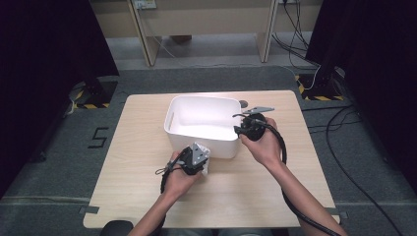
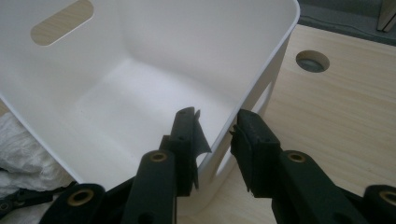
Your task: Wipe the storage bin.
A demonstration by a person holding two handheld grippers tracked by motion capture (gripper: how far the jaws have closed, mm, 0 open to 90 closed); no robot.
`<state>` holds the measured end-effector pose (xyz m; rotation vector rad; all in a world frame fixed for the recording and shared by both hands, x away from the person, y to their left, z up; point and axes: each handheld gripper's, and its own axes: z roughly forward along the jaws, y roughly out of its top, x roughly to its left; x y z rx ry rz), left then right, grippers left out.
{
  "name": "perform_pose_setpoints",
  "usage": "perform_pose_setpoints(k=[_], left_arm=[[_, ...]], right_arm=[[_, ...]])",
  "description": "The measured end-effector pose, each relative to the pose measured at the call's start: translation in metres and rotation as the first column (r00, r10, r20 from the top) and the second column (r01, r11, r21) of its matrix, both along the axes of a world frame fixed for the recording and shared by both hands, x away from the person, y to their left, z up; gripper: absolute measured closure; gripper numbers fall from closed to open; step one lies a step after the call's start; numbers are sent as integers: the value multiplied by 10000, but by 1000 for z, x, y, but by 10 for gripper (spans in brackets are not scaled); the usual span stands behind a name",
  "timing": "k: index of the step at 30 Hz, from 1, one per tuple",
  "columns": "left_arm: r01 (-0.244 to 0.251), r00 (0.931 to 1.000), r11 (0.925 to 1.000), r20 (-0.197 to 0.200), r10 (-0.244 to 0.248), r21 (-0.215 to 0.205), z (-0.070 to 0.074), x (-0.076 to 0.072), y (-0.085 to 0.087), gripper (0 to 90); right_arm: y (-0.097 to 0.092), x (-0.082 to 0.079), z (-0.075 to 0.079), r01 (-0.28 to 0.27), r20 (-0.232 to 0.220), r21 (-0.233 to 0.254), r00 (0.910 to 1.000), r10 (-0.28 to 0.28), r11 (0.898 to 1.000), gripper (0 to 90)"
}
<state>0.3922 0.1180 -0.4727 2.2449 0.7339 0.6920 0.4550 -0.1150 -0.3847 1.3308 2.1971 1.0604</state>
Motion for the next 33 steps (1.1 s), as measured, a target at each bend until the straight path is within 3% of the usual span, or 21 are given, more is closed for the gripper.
perform_pose_setpoints(k=[17,33], left_arm=[[-80,9990,9999,-441,85,121,-15,5,0,751],[-118,9979,9999,-641,122,57,-18,7,-3,750]], right_arm=[[1,0,0,-35,69,-47,10000,35,10000,696],[1,0,0,-31,71,-45,10000,32,10000,696]])
